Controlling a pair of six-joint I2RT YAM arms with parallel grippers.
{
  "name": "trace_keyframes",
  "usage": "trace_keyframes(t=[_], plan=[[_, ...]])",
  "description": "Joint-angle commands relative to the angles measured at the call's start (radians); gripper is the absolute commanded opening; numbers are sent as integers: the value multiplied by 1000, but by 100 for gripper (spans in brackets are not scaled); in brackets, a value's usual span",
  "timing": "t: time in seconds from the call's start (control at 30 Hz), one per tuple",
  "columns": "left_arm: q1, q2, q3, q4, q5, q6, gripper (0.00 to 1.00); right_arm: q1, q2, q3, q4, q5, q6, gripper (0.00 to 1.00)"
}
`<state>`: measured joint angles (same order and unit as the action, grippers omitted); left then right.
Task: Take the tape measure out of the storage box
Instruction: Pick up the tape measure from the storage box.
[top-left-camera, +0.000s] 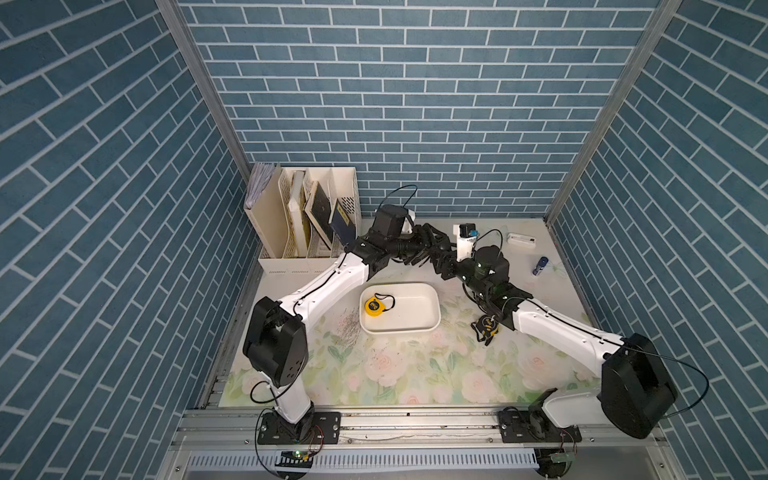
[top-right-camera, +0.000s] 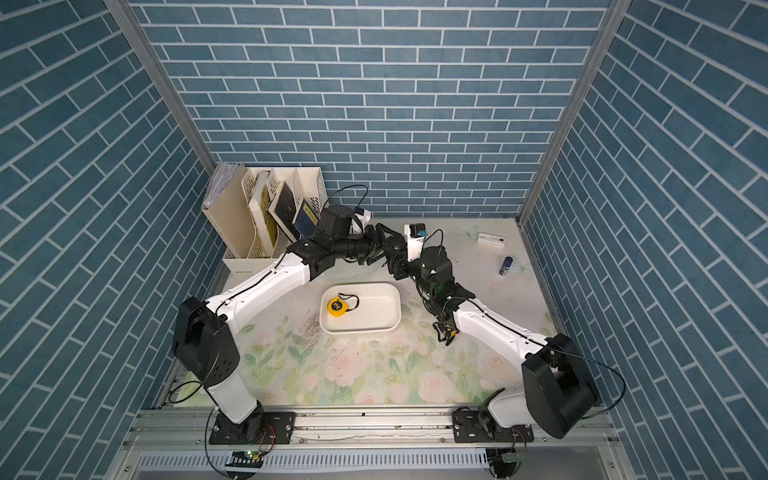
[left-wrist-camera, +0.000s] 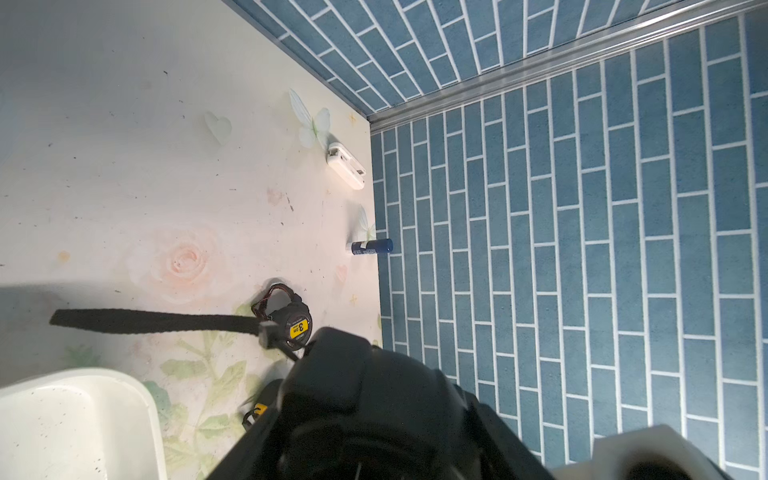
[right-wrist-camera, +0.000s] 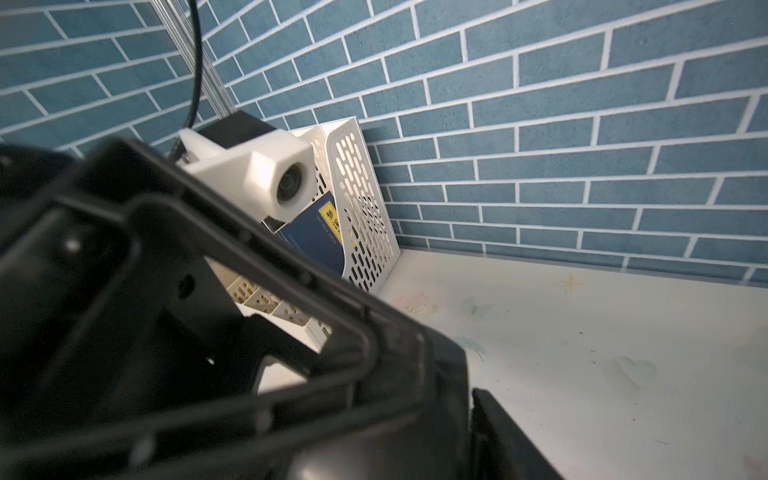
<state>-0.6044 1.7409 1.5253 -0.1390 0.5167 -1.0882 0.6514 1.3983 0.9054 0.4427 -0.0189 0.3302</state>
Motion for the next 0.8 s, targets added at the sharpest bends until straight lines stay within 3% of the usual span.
trace_keyframes(t=[0.0,0.2,0.23,0.27,0.4,0.5,0.77], plan=[[2,-43,-8,47,22,5,0,-7,26,44,34,11,-30,51],[9,-51,-23,49,20,5,1,-7,43,53,19,14,-19,10],[10,-52,-26,51,20,4,12,-10,41,51,11,17,-15,0],[13,-55,-30,57,22,4,28,-8,38,49,2,22,-10,0],[22,-57,-33,68,22,8,57,-10,8,19,-8,42,5,0],[33,-59,-43,69,22,19,70,-20,-42,-10,-29,63,25,0],[71,-48,-79,59,12,76,90,-114,-251,-65,-245,129,49,0]])
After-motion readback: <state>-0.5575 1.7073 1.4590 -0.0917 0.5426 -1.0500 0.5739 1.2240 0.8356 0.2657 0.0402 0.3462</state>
